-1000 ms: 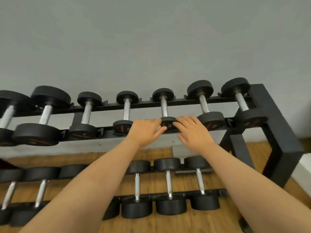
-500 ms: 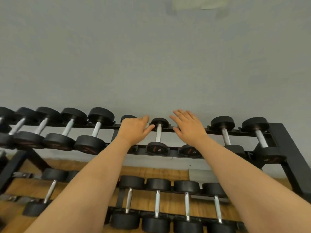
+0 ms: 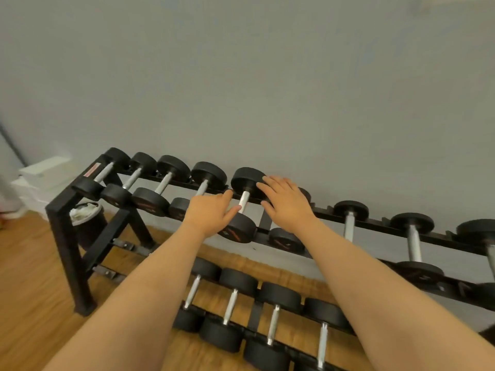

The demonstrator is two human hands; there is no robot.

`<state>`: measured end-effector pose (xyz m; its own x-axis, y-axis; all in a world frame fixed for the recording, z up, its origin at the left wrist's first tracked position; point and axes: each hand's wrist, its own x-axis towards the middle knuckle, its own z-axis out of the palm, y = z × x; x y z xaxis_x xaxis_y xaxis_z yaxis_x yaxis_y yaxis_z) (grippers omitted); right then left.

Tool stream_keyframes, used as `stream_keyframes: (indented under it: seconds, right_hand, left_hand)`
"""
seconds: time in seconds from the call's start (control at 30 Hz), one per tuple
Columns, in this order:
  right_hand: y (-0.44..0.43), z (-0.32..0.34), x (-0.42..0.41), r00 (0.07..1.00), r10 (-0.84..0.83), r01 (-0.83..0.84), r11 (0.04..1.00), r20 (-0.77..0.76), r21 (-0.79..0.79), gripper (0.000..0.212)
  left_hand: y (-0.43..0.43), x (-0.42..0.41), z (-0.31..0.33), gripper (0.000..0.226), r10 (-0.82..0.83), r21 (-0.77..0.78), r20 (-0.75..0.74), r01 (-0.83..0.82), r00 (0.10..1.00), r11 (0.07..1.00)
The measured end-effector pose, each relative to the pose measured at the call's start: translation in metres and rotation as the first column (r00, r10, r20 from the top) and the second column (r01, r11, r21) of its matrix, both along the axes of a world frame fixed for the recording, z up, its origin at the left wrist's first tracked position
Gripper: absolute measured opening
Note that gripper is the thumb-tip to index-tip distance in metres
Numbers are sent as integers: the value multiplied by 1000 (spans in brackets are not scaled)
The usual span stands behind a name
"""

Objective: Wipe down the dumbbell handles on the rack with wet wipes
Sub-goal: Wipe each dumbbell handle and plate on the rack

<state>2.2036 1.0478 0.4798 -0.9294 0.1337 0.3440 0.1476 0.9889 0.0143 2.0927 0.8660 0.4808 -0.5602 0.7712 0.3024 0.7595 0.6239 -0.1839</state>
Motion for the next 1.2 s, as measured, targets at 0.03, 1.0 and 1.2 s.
stream_keyframes:
  seconds: [0.03,1.0,1.2]
  right_hand:
    - [-8,-2,-15,1000,17,-17,1000,8,-1,52]
    - [-154,-50,-380,960,280,-280,959,4,-38,53]
    - [-251,-51,-473,984,171,-176,975,-49,-136,53]
  left_hand:
    - [-10,-10,-4,48,29,-11,3,-29,1000,1000]
    - [-170,-307,-26,45,423,44,73,-427,903,903]
    - [-255,-393,-29,45,345,13,71,-347,936,938]
